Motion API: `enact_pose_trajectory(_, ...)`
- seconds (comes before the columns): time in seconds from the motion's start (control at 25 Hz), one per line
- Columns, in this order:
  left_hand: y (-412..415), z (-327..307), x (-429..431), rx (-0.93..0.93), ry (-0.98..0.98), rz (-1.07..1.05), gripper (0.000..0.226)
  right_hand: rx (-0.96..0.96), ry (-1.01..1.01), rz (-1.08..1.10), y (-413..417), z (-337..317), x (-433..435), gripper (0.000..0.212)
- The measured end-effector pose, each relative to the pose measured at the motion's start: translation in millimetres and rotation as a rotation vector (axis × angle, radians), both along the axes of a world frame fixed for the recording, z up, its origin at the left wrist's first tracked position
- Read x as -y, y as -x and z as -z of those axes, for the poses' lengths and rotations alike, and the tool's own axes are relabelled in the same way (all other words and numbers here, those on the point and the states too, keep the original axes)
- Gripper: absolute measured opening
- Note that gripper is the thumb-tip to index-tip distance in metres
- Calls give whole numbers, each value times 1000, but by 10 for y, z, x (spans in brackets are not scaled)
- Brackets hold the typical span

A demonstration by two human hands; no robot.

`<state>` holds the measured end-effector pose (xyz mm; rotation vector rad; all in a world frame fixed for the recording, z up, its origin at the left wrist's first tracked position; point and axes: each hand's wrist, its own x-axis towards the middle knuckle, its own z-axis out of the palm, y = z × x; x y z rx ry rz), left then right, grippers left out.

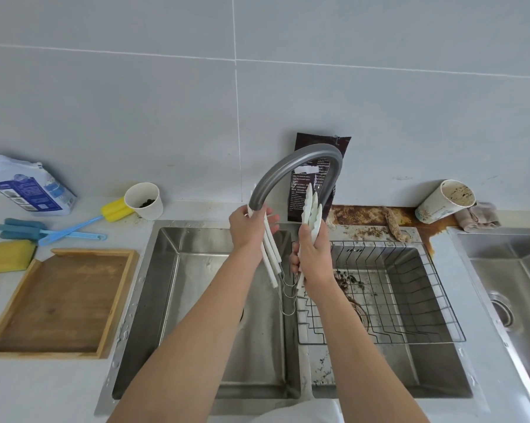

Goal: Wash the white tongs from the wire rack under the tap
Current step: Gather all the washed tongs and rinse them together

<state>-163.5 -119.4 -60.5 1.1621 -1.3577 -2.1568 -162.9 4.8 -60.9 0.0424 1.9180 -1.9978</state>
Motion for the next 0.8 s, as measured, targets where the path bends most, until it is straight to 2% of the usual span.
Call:
enact_pose_trajectory(0.12,-46,-68,96,6,-165,124,29,-20,-13,17,2,27,-7,12)
enact_pose_trajectory(0.24,-78,-109,213,-36,-264,165,24,-26,-26,4,29,24,-5,18)
enact_pose_trajectory(0.36,-36,-69,182,-5,-66,101,16,-56,-15,-24,21,3,56,21)
enact_pose_trajectory(0.48,-23,-4,80,51,146,59,33,-68,-20,-36,19,-27,101,26)
enact_pose_trajectory(0.6,-35,21,50,48,64,50,44,-59,-16,-4,6,-37,87,24)
enact_pose_trajectory(0.72,-40,23,-33,-20,48,117,27,-21,21,93,9,-31,84,16)
enact_pose_trajectory(0.8,-64,21,-127,-67,91,139,25,25,37,146,37,-30,80,17)
